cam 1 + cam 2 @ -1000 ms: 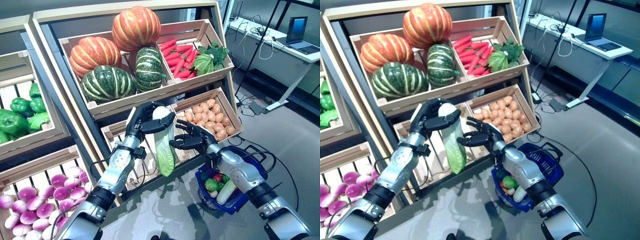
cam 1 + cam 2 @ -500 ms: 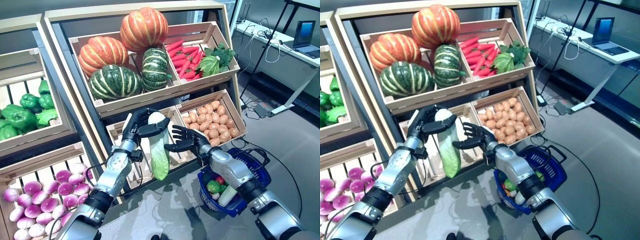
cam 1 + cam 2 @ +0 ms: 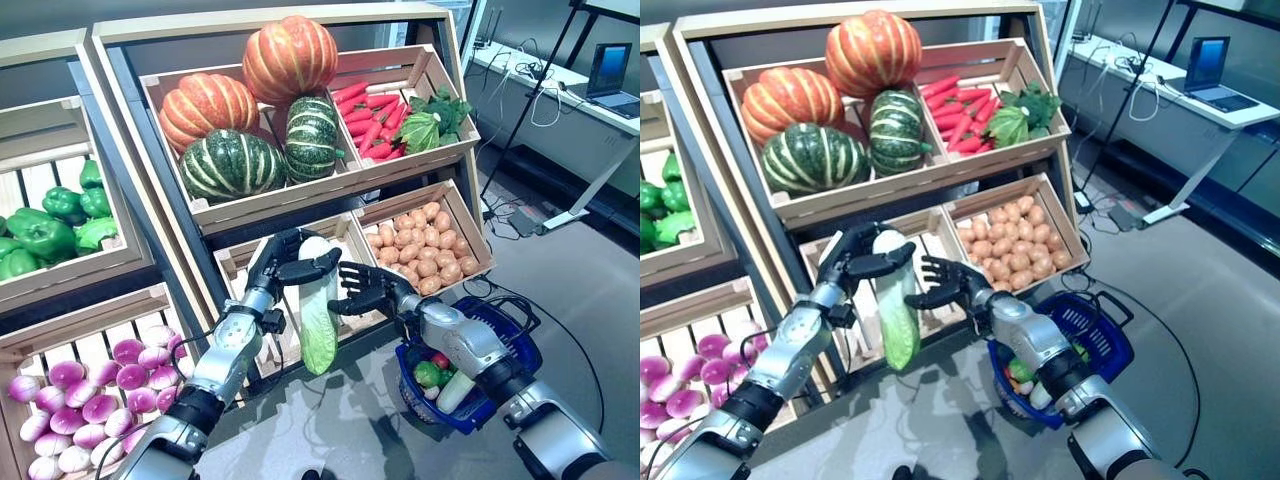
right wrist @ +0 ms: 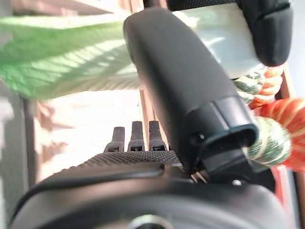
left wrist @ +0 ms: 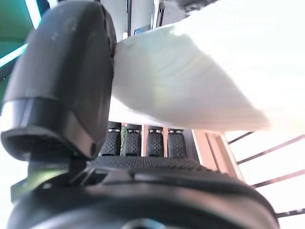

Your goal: Put vegetables into the basket

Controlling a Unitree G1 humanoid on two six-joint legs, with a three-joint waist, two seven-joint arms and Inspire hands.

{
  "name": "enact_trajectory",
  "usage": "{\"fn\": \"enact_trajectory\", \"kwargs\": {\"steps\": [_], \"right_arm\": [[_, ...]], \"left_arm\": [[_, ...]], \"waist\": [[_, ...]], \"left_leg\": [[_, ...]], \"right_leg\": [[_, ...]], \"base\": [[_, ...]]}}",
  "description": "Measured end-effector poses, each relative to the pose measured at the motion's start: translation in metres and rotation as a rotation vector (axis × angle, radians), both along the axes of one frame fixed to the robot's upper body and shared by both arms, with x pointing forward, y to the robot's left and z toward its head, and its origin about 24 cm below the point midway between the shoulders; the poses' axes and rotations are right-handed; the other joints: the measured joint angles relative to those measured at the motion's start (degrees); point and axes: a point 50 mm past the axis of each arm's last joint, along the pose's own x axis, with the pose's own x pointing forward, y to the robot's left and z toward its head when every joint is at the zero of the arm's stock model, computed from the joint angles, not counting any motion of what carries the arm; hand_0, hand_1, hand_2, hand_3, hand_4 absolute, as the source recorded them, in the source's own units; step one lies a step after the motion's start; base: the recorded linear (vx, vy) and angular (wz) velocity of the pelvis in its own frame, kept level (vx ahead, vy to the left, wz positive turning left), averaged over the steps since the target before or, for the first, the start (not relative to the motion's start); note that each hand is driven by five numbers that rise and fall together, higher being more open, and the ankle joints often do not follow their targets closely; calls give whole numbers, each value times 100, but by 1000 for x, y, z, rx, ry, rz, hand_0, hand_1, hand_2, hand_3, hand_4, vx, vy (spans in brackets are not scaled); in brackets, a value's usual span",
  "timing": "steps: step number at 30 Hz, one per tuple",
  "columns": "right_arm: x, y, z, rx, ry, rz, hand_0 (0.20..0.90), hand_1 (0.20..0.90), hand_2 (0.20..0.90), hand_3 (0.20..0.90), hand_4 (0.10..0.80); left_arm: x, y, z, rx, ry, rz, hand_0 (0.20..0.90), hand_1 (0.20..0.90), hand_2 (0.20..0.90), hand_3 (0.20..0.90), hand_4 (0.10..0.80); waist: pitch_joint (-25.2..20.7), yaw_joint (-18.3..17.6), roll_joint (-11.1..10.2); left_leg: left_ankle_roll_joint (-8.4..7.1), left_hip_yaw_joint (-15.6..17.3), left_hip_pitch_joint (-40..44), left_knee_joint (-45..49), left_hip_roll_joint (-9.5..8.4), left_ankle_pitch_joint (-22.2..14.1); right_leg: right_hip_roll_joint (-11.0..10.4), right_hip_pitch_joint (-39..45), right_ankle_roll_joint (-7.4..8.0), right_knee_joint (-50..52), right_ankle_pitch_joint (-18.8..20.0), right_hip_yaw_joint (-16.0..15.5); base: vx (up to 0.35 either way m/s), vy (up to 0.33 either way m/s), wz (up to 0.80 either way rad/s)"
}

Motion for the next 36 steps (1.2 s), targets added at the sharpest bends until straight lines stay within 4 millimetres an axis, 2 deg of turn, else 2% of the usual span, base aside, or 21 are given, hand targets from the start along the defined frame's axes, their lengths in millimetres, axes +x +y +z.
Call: {"fn": "enact_trajectory", "kwargs": {"steps": [7, 10, 16, 23, 24, 26, 36], "right_arm": [[-8, -18, -14, 296, 229, 84, 900, 900, 900, 900, 800], [-12, -26, -17, 385, 280, 137, 900, 900, 900, 900, 800], [-15, -39, -15, 475, 291, 238, 900, 900, 900, 900, 800], [-18, -49, -16, 516, 292, 288, 900, 900, 900, 900, 800], [-18, -49, -16, 518, 293, 289, 869, 869, 869, 869, 780], [-19, -49, -16, 520, 293, 290, 300, 300, 300, 300, 400], [-19, -44, -20, 514, 295, 287, 300, 300, 300, 300, 400]], "left_arm": [[-1, -5, 6, -91, -11, -91, 300, 300, 300, 300, 400], [-3, -14, 10, -122, -28, -175, 300, 300, 300, 300, 400], [-8, -28, 23, -141, -81, -306, 300, 300, 300, 300, 400], [-11, -34, 22, -224, -65, -383, 300, 300, 300, 300, 400], [-11, -34, 22, -236, -60, -386, 300, 300, 300, 300, 400], [-11, -35, 21, -260, -47, -391, 300, 300, 300, 300, 400], [-11, -36, 17, -349, -4, -384, 300, 300, 300, 300, 400]], "waist": [[0, 59, 0], [-4, 165, 3], [-32, 247, 2], [-116, 241, 39], [-120, 240, 44], [-149, 234, 67], [-262, 199, 101]], "left_leg": [[-15, -111, 9, -2, -1, 42], [-19, -122, 16, -2, -1, 54], [-15, -137, 12, -2, -7, 65], [-16, -135, 37, -2, -5, 68], [-16, -134, 43, -2, -5, 68], [-16, -134, 44, -3, -5, 68], [-16, -131, 43, -3, -3, 67]], "right_leg": [[1, 51, 0, -3, 0, -28], [3, 65, -1, -3, 1, -40], [-1, 79, 0, -3, 1, -82], [0, 105, 0, -3, 0, -84], [0, 110, 0, -3, 0, -81], [0, 110, 0, -3, 1, -78], [1, 106, 0, -3, 1, -66]], "base": [[7, 2, 8], [3, 2, 1], [0, 2, 3], [0, 0, 0], [0, 0, 0], [0, 0, 0], [0, 0, 0]]}}
